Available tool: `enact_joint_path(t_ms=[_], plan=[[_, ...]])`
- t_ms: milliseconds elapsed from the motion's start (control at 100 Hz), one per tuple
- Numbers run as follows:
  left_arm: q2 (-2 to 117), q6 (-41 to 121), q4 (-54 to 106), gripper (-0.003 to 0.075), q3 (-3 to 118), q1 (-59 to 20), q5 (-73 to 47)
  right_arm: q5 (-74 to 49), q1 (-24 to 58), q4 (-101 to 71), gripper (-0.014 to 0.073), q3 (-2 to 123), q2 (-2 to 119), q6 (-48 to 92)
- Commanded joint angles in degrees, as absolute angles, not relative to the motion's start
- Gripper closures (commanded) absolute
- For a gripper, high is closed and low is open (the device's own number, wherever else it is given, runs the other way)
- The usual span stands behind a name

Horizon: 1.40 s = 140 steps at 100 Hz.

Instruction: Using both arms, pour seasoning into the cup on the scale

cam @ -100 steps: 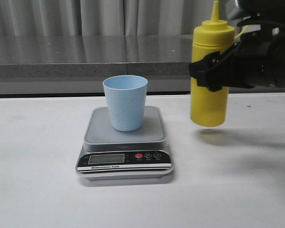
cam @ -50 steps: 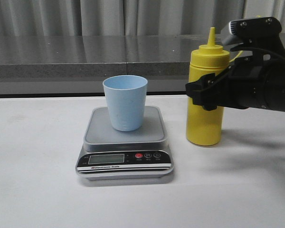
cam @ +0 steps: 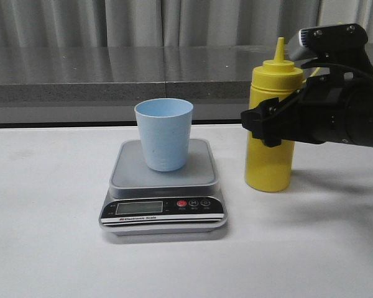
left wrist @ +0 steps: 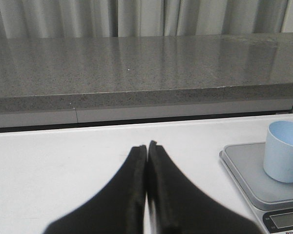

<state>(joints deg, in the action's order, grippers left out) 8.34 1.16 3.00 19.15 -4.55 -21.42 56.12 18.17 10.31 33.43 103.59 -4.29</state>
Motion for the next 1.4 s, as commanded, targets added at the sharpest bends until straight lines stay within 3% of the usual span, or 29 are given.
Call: enact_joint_path(t_ms=[0, 690, 1060, 1391], plan=[[9.0, 0.6, 3.6, 0.0740, 20.6, -4.5, -16.9, 60.2, 17.8, 10.3, -0.0066, 34.5, 101.5, -4.3], [9.0, 0.6, 3.6, 0.0740, 20.6, -4.5, -16.9, 63.5, 17.8, 8.8, -0.0062, 28.2, 98.3, -4.3], [9.0, 0.6, 3.6, 0.0740, 20.6, -4.5, -16.9, 63.7, 17.8, 2.8, -0.0062, 16.6, 85.5, -4.2], [9.0, 0.6, 3.6, 0.0740, 20.6, -4.5, -16.9, 41.0, 17.8, -0.7, -0.0062, 14.3, 62.7, -4.2]])
